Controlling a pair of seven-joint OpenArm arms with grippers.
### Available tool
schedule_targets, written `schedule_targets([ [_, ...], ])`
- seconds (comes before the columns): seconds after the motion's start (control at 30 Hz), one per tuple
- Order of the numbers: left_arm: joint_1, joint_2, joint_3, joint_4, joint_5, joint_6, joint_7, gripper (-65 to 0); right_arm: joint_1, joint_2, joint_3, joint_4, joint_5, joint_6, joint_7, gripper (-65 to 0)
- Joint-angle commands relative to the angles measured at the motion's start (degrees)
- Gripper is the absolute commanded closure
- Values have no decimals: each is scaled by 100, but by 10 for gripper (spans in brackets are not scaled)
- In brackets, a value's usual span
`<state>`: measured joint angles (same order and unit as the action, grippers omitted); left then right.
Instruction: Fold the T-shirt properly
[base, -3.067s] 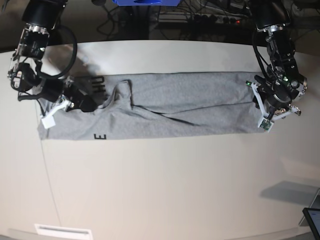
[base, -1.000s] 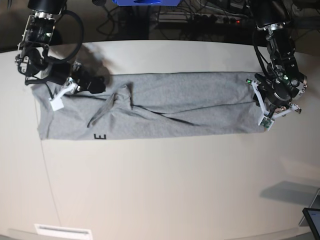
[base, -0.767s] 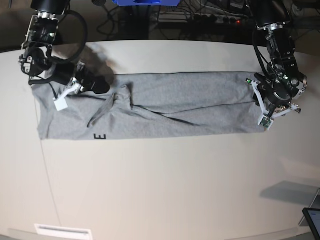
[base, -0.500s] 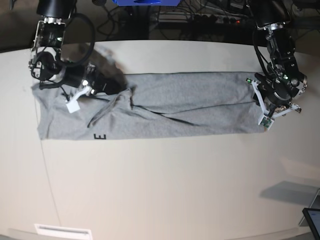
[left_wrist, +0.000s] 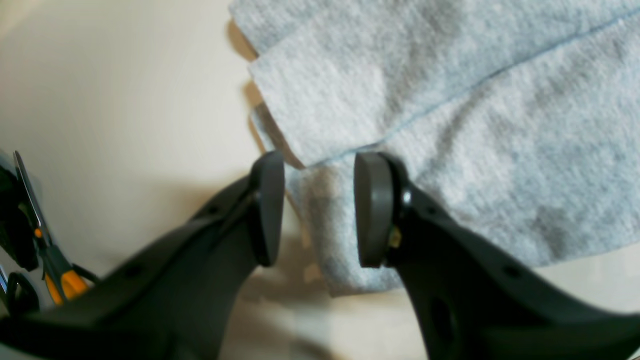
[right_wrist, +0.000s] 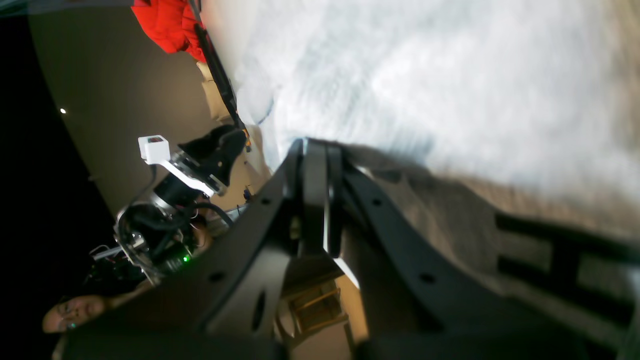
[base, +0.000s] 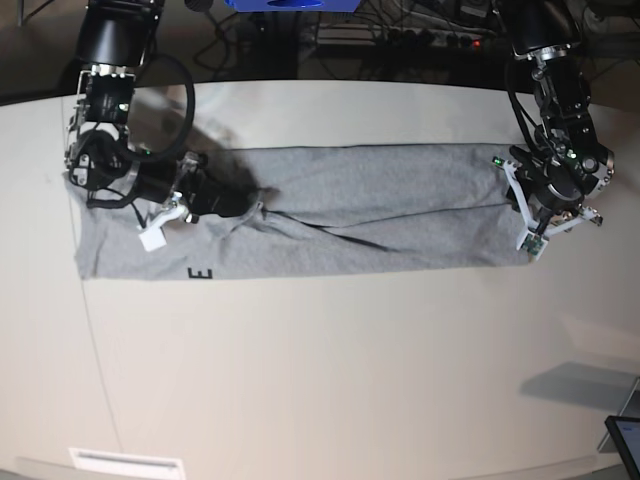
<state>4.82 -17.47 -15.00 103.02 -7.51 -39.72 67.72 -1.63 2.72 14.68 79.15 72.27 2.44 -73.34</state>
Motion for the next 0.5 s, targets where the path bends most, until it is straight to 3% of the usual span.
schedule_targets([
  [0.0, -56, -86, -42, 85, 8, -14, -69, -235, 97, 14, -83, -78, 65, 7, 42, -1],
  [0.23, -56, -86, -42, 85, 8, -14, -69, -235, 211, 163, -865, -773, 57, -2, 754, -1],
  [0.37, -56, -147, -42, 85, 8, -14, -69, -235, 202, 260, -971, -922, 65, -11, 921, -1],
  [0.47, -56, -173, -42, 85, 8, -14, -69, -235, 176, 356, -945, -808, 127, -415, 877, -1],
])
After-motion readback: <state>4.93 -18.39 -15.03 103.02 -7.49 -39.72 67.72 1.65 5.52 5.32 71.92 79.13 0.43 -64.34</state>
